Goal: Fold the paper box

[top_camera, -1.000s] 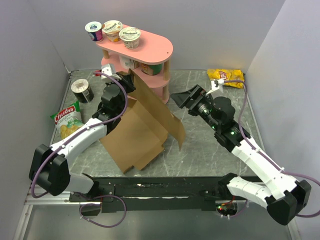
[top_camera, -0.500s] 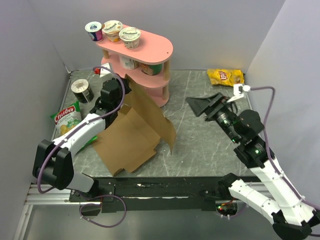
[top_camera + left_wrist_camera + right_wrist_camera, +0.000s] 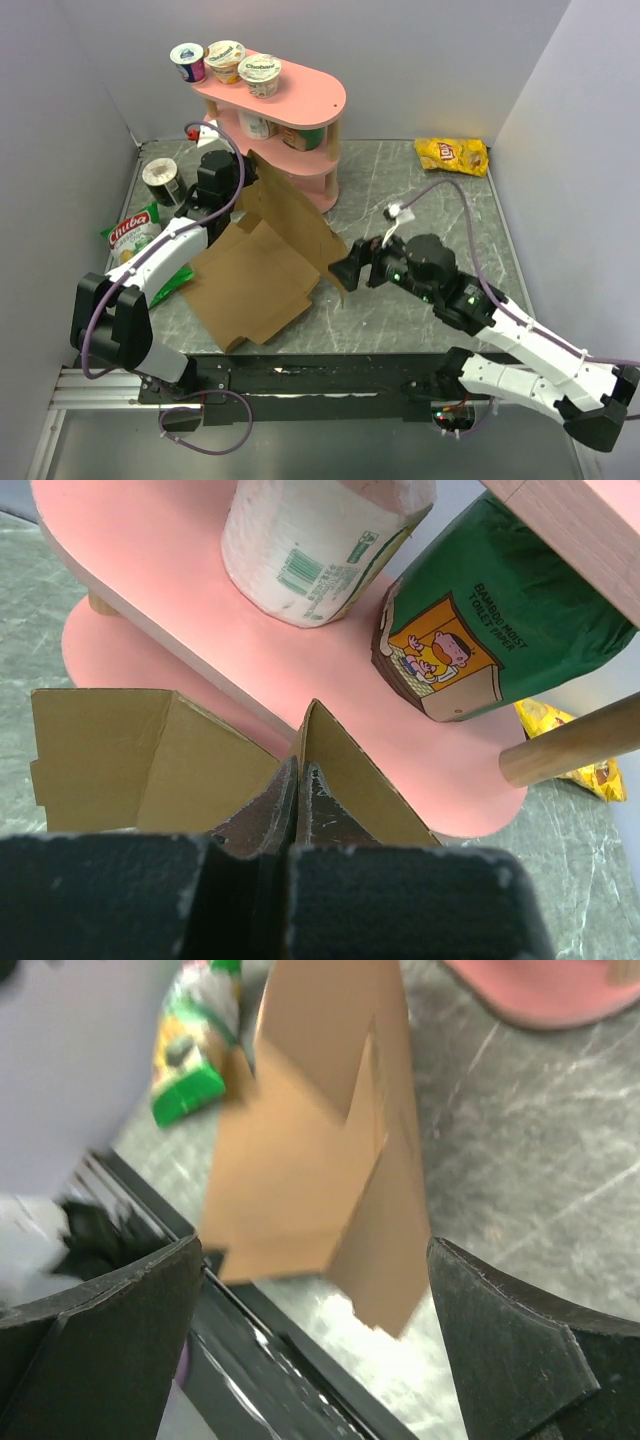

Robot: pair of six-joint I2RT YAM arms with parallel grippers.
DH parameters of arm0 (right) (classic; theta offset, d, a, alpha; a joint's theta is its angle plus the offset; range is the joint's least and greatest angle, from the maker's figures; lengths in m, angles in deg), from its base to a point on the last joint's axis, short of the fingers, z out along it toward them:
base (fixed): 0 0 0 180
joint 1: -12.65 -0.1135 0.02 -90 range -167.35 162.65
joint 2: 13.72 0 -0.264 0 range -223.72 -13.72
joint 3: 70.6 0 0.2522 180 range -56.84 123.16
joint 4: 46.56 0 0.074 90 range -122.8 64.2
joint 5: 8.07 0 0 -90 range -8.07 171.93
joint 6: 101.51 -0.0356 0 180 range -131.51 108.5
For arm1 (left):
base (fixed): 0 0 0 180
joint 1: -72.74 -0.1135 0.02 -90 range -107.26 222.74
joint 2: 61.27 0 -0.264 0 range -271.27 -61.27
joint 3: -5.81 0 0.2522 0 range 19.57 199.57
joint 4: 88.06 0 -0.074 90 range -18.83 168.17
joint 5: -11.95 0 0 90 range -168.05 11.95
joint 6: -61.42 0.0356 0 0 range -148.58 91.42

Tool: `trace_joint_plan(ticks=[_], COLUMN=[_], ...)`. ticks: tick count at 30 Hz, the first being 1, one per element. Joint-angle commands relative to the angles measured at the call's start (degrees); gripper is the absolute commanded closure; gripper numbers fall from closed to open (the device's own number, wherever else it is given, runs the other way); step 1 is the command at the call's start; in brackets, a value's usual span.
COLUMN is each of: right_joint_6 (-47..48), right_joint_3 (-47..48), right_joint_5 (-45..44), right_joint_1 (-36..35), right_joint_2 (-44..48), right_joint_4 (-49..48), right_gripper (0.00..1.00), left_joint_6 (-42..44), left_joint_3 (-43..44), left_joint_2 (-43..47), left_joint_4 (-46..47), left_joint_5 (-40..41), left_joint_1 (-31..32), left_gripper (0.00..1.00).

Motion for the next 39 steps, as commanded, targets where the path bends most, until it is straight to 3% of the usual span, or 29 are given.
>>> trace_joint_plan(ticks=[1, 6, 9, 10, 11, 13, 16, 20, 26, 34, 36, 37, 39], right_joint_6=[4.2, 5.2, 7.8, 8.2, 9.3, 10.6, 14.4, 22.7, 31.7, 34.7, 34.7, 34.7, 33.8], right_joint_3=[-4.5, -7.4, -6.8, -5.3, -4.7, -3.9, -5.4, -7.7, -7.2, -2.8, -1.0, -0.3, 1.0], right_joint_5=[-8.9, -12.1, -15.3, -17.9, -18.9, -20.6, -18.9, -11.6, -7.0, -5.9, -5.8, -6.0, -7.4], right_joint_1=[-4.3, -4.3, -4.2, -3.8, -3.0, -1.7, 3.3, 10.6, 15.9, 23.6, 25.1, 25.3, 25.2], right_joint_2=[0.8, -4.2, -8.9, -9.9, -10.9, -12.2, -10.7, -7.2, -10.2, -19.6, -21.4, -21.8, -21.7], right_joint_4=[0.3, -5.5, -6.4, -5.5, -4.7, -3.5, -5.1, -10.3, -16.6, -23.3, -23.1, -21.7, -20.1], right_gripper=[0.00, 0.02, 0.31, 0.57, 0.71, 0.91, 1.00, 1.00, 1.00, 0.98, 0.87, 0.64, 0.35], left_joint_6=[0.1, 0.4, 0.9, 1.2, 1.9, 2.7, 4.6, 5.4, 3.5, -1.4, -1.9, -1.7, -1.4], left_joint_3=[2.6, 2.0, 2.0, 1.9, 1.9, 1.0, -0.5, -0.9, -3.8, -9.3, -9.0, -8.8, -8.1], left_joint_2=[-0.4, -0.1, 0.3, 0.6, 1.1, 1.8, 3.8, 4.5, 7.0, 10.9, 11.3, 11.3, 11.1], left_joint_4=[-0.3, 0.1, -0.3, -0.2, -0.6, -0.4, 0.6, -0.3, -1.2, -5.4, -8.0, -8.7, -10.5], left_joint_5=[-1.4, -2.0, -2.8, -3.4, -3.7, -5.3, -9.6, -18.3, -20.5, -19.0, -17.4, -15.1, -12.2], left_joint_1=[-0.3, -0.3, -0.5, -0.5, -0.6, -0.8, -1.1, -0.5, 2.5, 5.7, 6.1, 6.1, 6.1], left_gripper=[0.99, 0.99, 0.99, 0.99, 0.99, 0.99, 0.99, 0.99, 0.99, 0.99, 0.99, 0.99, 0.99])
